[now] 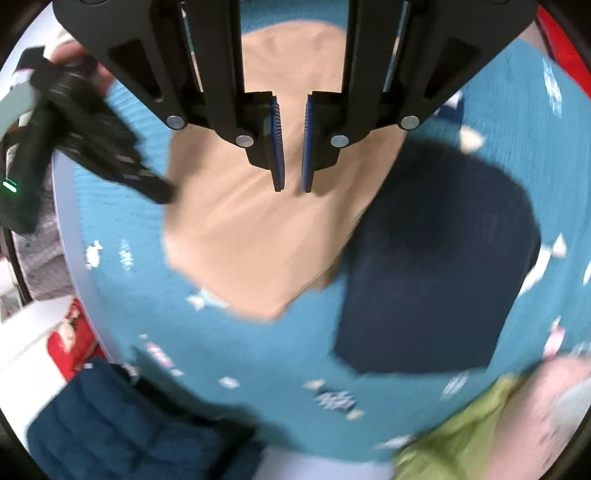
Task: Fold large clothes
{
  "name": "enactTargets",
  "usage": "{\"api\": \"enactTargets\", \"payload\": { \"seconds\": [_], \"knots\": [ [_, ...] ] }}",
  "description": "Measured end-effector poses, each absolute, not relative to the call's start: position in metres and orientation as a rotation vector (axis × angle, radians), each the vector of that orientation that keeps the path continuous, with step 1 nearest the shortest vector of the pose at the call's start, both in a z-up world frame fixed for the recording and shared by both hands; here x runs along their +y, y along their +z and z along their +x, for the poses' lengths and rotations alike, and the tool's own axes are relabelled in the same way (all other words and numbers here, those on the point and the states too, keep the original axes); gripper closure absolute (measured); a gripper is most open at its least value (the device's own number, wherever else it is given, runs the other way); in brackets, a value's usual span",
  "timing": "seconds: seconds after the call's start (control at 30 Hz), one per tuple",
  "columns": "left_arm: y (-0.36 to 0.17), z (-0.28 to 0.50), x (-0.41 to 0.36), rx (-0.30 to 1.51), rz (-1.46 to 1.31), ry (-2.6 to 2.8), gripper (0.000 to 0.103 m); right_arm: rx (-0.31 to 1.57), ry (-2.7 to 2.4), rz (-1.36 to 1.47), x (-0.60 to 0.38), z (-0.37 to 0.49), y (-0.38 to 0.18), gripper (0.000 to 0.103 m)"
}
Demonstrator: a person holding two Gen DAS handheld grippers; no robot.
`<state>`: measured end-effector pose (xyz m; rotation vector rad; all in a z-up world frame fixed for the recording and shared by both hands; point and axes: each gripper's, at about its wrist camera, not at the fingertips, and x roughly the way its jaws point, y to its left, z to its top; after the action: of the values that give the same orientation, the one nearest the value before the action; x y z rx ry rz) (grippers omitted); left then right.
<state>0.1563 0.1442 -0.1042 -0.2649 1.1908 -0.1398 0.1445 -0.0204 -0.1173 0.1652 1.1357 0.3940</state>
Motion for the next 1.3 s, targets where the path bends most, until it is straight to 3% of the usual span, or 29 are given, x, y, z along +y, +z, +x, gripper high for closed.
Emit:
{"api": "enactTargets", "payload": {
  "seconds": [0.1,0.3,0.8,1.3],
  "knots": [
    [-0.116,0.185,0.131,1.182,-0.245,-0.098,0.092,1.186,0.389,0.165,-0.017,0.166,-0.137,0.088],
    [-0.216,0.242,0.156,1.381,-0.373,-0.027,0.093,1.263,0.386,0.248,-0.029,0.172,-0.170,0.092],
    [-0.140,0.242,0.129,1.168,-0.140,-0.121,0.093,1.220,0.367,0.201,-0.045,0.202,-0.115,0.090],
    [-0.190,0.257,0.136,1.234,-0.075,-0.073,0.094,1.352,0.334,0.197,-0.036,0.229,-0.159,0.092]
  ]
}}
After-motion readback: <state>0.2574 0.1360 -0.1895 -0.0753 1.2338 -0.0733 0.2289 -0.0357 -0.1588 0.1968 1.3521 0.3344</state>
